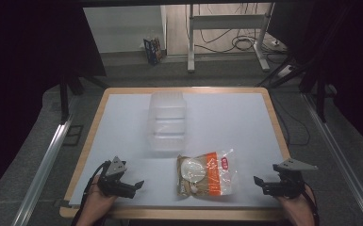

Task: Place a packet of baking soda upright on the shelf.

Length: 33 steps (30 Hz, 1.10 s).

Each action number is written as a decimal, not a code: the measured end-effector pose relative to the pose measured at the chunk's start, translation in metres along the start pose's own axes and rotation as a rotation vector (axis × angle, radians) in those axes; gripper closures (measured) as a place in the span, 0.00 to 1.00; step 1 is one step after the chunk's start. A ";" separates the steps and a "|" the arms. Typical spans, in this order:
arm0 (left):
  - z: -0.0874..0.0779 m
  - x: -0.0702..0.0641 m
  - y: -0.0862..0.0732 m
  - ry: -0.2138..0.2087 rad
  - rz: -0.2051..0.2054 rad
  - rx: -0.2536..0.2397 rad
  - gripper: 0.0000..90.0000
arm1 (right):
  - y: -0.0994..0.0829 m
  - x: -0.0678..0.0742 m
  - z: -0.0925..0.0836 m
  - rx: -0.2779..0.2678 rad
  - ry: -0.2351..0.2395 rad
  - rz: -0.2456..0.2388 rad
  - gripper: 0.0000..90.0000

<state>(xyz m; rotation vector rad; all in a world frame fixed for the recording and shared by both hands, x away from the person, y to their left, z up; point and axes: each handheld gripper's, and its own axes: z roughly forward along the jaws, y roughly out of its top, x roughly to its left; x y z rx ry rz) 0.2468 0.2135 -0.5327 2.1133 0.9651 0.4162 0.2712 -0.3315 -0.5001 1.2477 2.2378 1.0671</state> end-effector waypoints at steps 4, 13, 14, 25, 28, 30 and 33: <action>-0.001 0.000 -0.001 -0.016 0.021 -0.009 0.00 | 0.000 0.000 0.003 0.006 0.016 0.008 0.08; -0.002 -0.002 -0.002 -0.028 0.034 -0.001 0.00 | 0.001 0.000 0.010 0.018 0.029 0.008 0.08; -0.002 -0.002 -0.002 -0.028 0.033 0.001 0.00 | 0.001 -0.001 0.011 0.018 0.032 0.013 0.08; 0.000 -0.004 -0.002 -0.038 0.072 0.025 0.01 | 0.005 0.004 0.011 -0.008 0.007 0.043 0.07; -0.001 -0.004 -0.002 -0.040 0.074 0.025 0.01 | 0.007 0.007 0.009 -0.015 0.009 0.056 0.09; -0.001 -0.004 -0.002 -0.039 0.075 0.025 0.01 | 0.008 0.009 0.009 -0.009 0.013 0.065 0.12; 0.000 -0.004 -0.002 -0.038 0.081 0.027 0.01 | 0.011 0.013 0.007 -0.004 0.030 0.048 0.21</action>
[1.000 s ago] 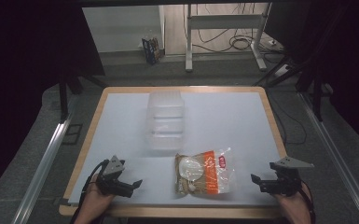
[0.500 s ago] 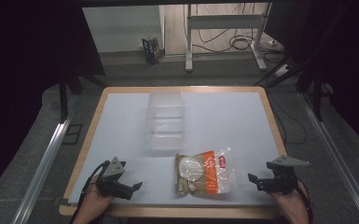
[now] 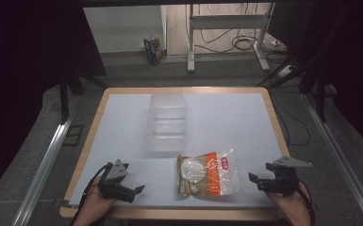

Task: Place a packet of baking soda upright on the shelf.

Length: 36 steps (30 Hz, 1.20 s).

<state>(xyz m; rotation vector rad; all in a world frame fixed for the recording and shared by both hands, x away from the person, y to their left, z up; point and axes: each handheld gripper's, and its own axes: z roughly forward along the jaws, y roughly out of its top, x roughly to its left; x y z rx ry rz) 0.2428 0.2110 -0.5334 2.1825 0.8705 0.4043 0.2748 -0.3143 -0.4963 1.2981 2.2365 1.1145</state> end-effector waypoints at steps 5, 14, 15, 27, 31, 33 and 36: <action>0.001 -0.001 0.000 0.002 0.004 0.003 0.01 | 0.005 0.008 -0.006 -0.010 0.024 -0.041 0.37; 0.001 -0.001 0.000 0.002 0.004 0.011 0.01 | 0.016 0.034 -0.007 0.007 0.123 -0.153 0.82; 0.001 -0.001 0.000 0.002 0.003 0.011 0.01 | 0.017 0.036 -0.007 0.012 0.129 -0.161 0.88; 0.002 -0.001 0.000 0.004 0.003 0.018 0.01 | 0.019 0.063 0.001 0.036 0.229 -0.223 0.99; 0.001 -0.002 -0.001 0.006 -0.001 0.017 0.01 | 0.018 0.073 0.004 0.054 0.264 -0.246 0.99; 0.001 -0.002 -0.001 0.006 -0.002 0.017 0.01 | 0.017 0.077 0.007 0.067 0.284 -0.251 0.99; 0.001 -0.002 -0.001 0.006 -0.001 0.019 0.01 | 0.014 0.089 0.013 0.104 0.315 -0.284 0.99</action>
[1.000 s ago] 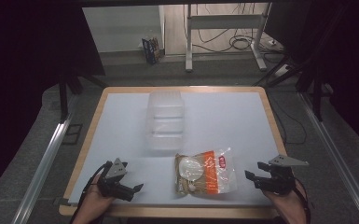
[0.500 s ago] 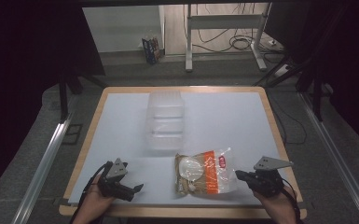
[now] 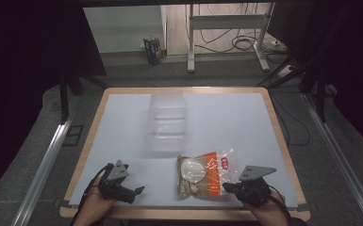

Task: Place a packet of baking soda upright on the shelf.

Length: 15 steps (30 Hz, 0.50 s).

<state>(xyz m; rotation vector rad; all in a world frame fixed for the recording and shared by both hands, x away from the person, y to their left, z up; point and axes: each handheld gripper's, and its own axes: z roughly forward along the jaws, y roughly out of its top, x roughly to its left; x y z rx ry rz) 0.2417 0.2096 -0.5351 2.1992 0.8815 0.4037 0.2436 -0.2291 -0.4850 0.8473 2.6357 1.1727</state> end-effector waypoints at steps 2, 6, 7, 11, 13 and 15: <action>0.000 0.000 0.000 -0.001 0.001 0.002 0.01 | 0.001 0.007 0.005 0.016 0.025 -0.019 0.99; 0.001 0.000 0.000 0.000 0.003 0.005 0.01 | 0.001 0.018 0.016 0.054 0.065 -0.055 0.99; 0.001 0.000 0.000 0.000 0.003 0.006 0.01 | 0.001 0.020 0.018 0.065 0.067 -0.066 0.99; 0.001 0.000 0.000 0.000 0.001 0.007 0.01 | -0.001 0.024 0.028 0.111 0.087 -0.083 0.99; 0.001 0.000 0.000 0.000 0.002 0.008 0.01 | -0.003 0.024 0.031 0.137 0.088 -0.089 0.99; 0.001 0.000 0.000 0.000 0.004 0.009 0.01 | -0.005 0.023 0.034 0.163 0.081 -0.089 0.99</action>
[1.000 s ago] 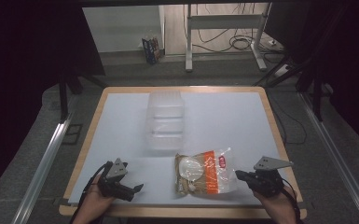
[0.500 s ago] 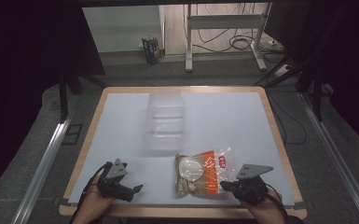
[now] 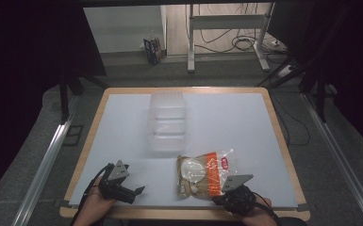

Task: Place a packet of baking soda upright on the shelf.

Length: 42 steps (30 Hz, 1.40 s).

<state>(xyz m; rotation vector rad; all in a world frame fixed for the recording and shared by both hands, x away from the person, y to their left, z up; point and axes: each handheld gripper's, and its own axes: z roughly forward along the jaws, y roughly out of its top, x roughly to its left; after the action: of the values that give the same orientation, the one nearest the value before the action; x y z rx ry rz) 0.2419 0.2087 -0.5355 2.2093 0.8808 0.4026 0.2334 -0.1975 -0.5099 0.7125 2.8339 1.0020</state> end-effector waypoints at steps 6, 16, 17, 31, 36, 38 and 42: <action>0.000 0.000 0.000 -0.001 -0.003 0.000 0.01 | -0.003 -0.008 -0.001 0.008 -0.023 0.036 0.99; 0.001 0.000 0.000 -0.001 -0.004 0.004 0.01 | -0.005 -0.027 -0.007 -0.006 -0.076 0.106 0.99; 0.001 0.000 0.000 -0.001 -0.004 0.004 0.01 | -0.005 -0.029 -0.008 -0.008 -0.080 0.109 0.99; 0.002 0.000 0.001 -0.003 -0.003 0.013 0.01 | 0.001 -0.061 -0.012 -0.036 -0.124 0.141 0.99; 0.002 0.001 0.000 0.000 -0.005 0.011 0.01 | 0.001 -0.067 -0.011 -0.032 -0.108 0.143 0.99; 0.001 0.001 0.000 0.000 -0.007 0.010 0.01 | 0.002 -0.061 -0.013 -0.014 -0.110 0.119 0.96; 0.001 0.000 0.000 0.005 -0.004 0.006 0.01 | -0.004 -0.057 -0.019 0.003 -0.140 0.118 0.85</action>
<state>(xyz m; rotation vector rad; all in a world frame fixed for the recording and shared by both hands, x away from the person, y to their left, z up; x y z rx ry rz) 0.2424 0.2084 -0.5359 2.2120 0.8904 0.4043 0.2785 -0.2362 -0.5027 0.9209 2.7018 0.9231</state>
